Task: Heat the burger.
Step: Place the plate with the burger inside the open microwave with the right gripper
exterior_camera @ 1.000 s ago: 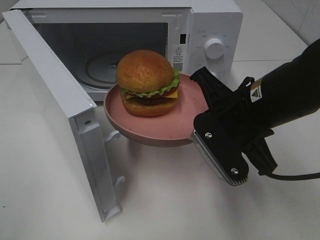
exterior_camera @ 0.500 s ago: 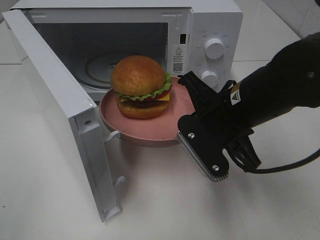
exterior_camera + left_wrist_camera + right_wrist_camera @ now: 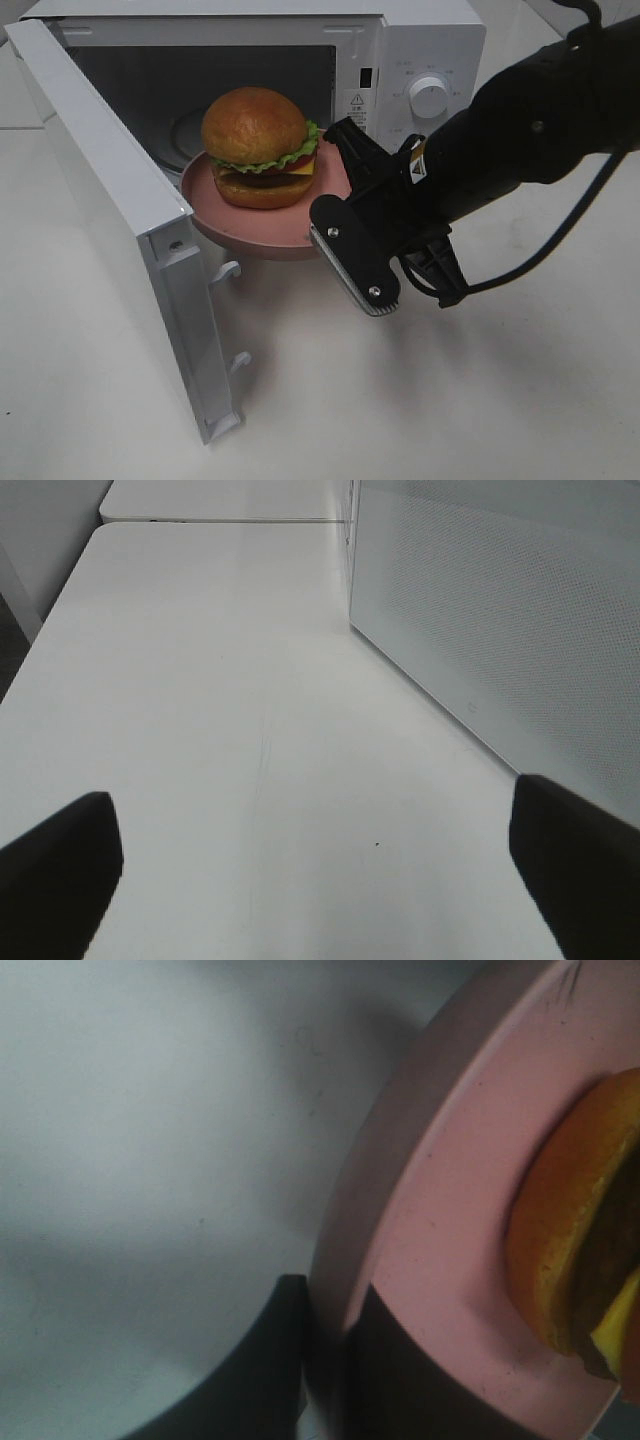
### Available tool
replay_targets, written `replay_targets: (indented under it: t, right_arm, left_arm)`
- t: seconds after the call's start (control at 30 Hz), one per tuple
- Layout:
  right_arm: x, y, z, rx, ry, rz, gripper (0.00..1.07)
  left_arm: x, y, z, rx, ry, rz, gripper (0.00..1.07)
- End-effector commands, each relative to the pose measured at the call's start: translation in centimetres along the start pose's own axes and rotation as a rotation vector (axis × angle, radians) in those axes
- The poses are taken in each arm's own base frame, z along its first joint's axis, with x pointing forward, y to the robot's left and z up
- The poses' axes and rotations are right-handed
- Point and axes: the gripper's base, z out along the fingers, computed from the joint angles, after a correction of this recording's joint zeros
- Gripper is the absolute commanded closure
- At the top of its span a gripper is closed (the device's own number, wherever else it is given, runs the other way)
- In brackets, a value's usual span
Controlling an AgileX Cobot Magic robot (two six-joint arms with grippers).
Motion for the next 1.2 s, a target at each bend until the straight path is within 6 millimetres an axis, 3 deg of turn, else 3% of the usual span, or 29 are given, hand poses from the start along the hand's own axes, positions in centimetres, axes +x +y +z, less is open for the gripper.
replay_targets:
  t: [0.03, 0.67, 1.2]
  right_arm:
    - [-0.1, -1.7, -0.2, 0.089, -0.001, 0.008, 1.06]
    - [0.1, -5.5, 3.1, 0.083, 0.011, 0.017, 1.06]
    - [0.3, -7.5, 4.9, 0.075, 0.027, 0.02, 1.06]
  left_arm:
    - [0.1, 0.0, -0.2, 0.003, -0.025, 0.002, 0.01]
    - [0.1, 0.0, -0.2, 0.003, -0.025, 0.002, 0.01]
    - [0.1, 0.0, -0.2, 0.003, -0.025, 0.002, 0.01]
